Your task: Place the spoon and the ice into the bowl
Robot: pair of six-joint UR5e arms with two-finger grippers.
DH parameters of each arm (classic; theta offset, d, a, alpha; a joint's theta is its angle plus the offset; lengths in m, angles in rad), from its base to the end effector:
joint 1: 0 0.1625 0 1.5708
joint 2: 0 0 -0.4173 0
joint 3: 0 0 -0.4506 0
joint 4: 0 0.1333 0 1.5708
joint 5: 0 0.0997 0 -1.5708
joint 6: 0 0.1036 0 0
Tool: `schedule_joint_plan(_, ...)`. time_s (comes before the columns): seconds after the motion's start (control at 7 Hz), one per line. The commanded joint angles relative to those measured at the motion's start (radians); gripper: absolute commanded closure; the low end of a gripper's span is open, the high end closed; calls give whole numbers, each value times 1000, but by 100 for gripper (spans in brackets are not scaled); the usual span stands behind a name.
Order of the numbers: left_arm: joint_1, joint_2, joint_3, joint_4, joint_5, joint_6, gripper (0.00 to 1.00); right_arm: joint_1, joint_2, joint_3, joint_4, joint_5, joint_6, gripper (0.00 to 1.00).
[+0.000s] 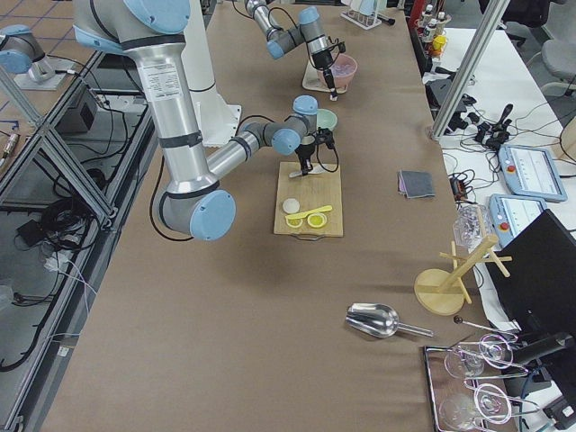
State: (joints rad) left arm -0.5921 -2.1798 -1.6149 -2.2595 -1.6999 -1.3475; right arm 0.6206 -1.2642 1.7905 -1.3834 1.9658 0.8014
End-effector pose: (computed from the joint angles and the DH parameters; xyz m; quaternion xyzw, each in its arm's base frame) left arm 0.5299 -0.5010 0.1572 0.1996 0.5896 -0.1039 0.7757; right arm -0.4773 -0.4561 0.3410 0.0781 -0.3808 -0.1367 0.9112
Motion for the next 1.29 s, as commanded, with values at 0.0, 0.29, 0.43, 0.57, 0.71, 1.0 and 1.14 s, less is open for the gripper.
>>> schedule_joint_plan(0.0, 5, -2, 12, 0, 5, -1, 100, 45, 5, 53, -12, 48, 1, 100)
schedule_joint_plan(0.29, 57, -2, 36, 0, 14, -4, 100, 86, 21, 81, -14, 102, 2, 100)
schedule_joint_plan(0.43, 87, 0, 46, 0, 40, -4, 100, 87, 41, 84, -11, 102, 40, 100)
schedule_joint_plan(0.57, 110, 0, 56, 0, 69, -4, 89, 85, 51, 89, -13, 102, 59, 100)
schedule_joint_plan(0.71, 115, -5, 64, 3, 83, -2, 14, 85, 63, 90, -14, 102, 65, 100)
schedule_joint_plan(1.0, 103, 6, 29, 3, 100, 17, 3, 71, 104, 89, -16, 97, 119, 100)
schedule_joint_plan(1.14, 34, 9, -14, 35, 62, 125, 3, 54, 135, 89, -46, 90, 140, 100)
